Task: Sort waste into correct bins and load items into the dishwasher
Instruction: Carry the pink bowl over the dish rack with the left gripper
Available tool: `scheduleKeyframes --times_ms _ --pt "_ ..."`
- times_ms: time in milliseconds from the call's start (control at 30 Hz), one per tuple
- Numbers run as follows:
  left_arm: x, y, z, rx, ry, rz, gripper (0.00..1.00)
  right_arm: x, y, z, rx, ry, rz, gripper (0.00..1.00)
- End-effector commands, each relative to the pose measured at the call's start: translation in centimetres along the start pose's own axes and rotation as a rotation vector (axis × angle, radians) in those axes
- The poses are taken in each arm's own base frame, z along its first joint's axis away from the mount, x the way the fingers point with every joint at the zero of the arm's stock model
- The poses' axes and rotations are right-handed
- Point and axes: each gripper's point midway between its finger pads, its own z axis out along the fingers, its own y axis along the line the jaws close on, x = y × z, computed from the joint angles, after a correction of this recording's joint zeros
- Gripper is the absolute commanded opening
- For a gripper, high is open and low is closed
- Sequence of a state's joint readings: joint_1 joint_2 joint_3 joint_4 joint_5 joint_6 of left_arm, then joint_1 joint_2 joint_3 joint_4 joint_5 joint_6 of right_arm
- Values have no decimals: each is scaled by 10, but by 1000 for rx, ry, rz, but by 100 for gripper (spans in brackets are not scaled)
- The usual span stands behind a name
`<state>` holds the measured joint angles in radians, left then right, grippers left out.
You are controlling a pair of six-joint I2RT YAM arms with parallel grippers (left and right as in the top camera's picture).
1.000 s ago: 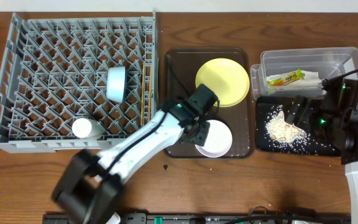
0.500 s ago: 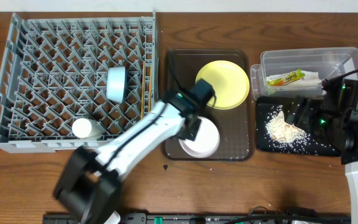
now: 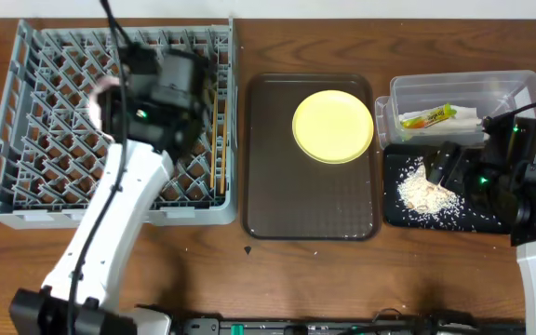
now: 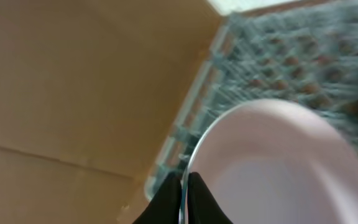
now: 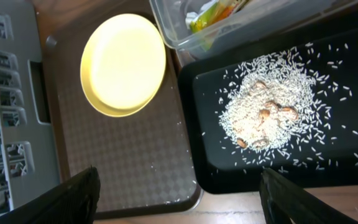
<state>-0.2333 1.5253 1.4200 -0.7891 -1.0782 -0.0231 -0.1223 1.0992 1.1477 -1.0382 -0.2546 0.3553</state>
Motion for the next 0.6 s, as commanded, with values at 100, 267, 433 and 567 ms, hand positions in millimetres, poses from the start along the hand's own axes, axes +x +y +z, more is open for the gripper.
scheduleKeyframes --times_ms 100,267,433,567 --pt "8 20 71 -194 123 124 8 -3 1 -2 -6 -9 -4 80" --pt "24 -9 97 -192 180 180 7 -6 2 -2 -10 -22 -7 80" --pt "21 -8 87 -96 155 -23 26 -7 3 -2 -12 -27 -9 80" --pt "20 -12 65 300 167 -287 56 -8 3 -2 -13 -28 -9 81"
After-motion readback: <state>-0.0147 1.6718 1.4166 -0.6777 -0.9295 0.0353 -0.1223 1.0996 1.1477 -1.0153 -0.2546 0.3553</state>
